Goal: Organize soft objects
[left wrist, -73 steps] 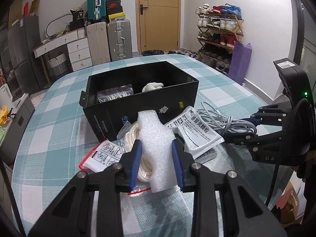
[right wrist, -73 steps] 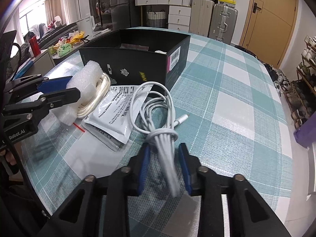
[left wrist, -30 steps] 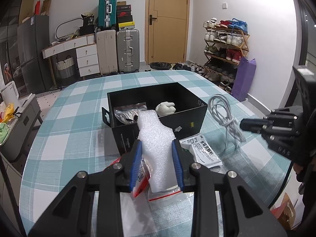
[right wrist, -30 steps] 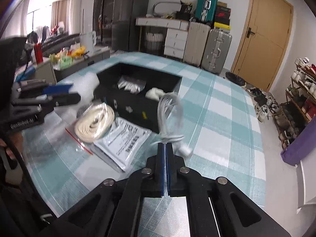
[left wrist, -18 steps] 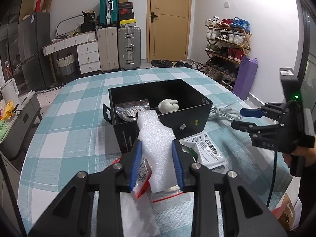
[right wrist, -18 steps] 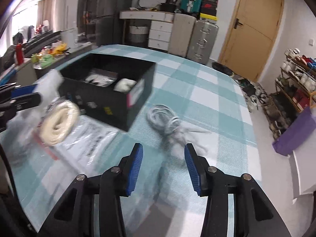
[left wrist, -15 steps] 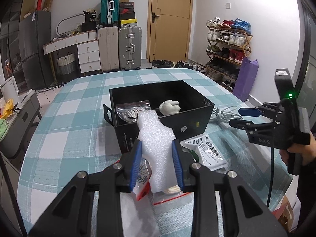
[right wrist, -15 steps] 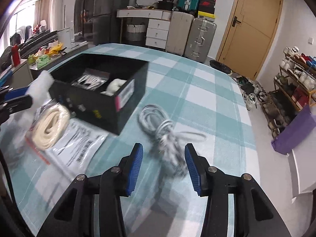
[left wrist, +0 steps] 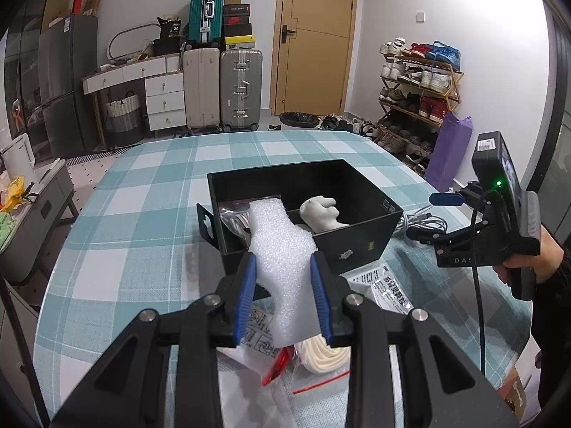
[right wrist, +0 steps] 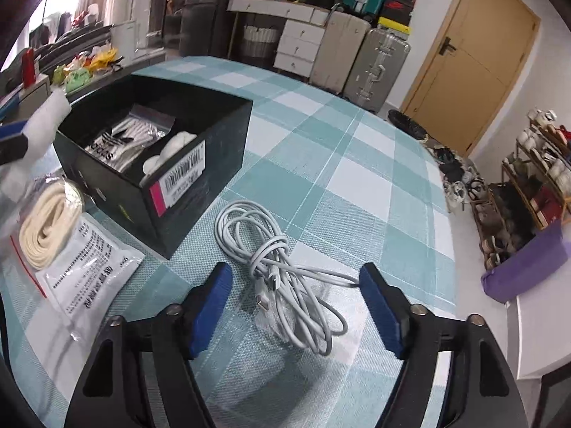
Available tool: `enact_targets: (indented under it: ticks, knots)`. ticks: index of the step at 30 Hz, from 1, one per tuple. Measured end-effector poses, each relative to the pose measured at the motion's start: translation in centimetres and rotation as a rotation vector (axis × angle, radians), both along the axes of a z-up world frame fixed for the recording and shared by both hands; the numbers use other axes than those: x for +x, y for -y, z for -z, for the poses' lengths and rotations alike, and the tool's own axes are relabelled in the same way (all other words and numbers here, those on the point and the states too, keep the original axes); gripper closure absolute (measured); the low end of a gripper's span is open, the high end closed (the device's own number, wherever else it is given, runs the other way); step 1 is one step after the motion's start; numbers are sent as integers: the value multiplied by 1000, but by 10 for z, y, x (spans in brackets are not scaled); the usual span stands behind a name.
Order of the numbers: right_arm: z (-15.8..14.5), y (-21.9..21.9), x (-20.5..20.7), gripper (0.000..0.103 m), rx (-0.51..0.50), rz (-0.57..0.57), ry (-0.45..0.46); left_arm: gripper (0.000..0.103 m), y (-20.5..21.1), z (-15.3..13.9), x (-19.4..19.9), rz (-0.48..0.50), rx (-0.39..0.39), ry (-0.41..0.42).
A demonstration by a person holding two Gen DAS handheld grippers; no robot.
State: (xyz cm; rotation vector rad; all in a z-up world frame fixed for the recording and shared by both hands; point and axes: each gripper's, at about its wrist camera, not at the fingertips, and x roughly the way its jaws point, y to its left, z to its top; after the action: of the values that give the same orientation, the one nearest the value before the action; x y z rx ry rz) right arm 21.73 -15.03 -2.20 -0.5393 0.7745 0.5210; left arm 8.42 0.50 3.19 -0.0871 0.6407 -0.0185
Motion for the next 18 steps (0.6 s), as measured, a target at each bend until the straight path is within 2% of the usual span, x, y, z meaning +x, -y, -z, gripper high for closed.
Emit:
enact_targets:
  ticks: [3, 6, 8, 10, 12, 14, 18]
  knots:
    - [7, 0, 8, 24, -9, -30, -40, 74, 0, 0, 2, 2, -2, -1]
    - [14, -1, 12, 41, -2, -57, -95, 74, 0, -1, 5, 5, -2, 0]
    - [16, 1, 12, 44, 13, -59, -107, 74, 0, -1, 5, 3, -1, -1]
    - [16, 3, 11, 56, 38, -58, -120, 74, 0, -1, 5, 4, -3, -1]
    - [16, 8, 7, 64, 65, -52, -120, 74, 0, -2, 6, 4, -2, -1]
    - [15, 11, 0, 79, 92, -57, -123, 74, 0, -1, 5, 4, 0, -1]
    - [7, 19, -12, 80, 142, -23, -88, 74, 1, -3, 6, 6, -3, 1]
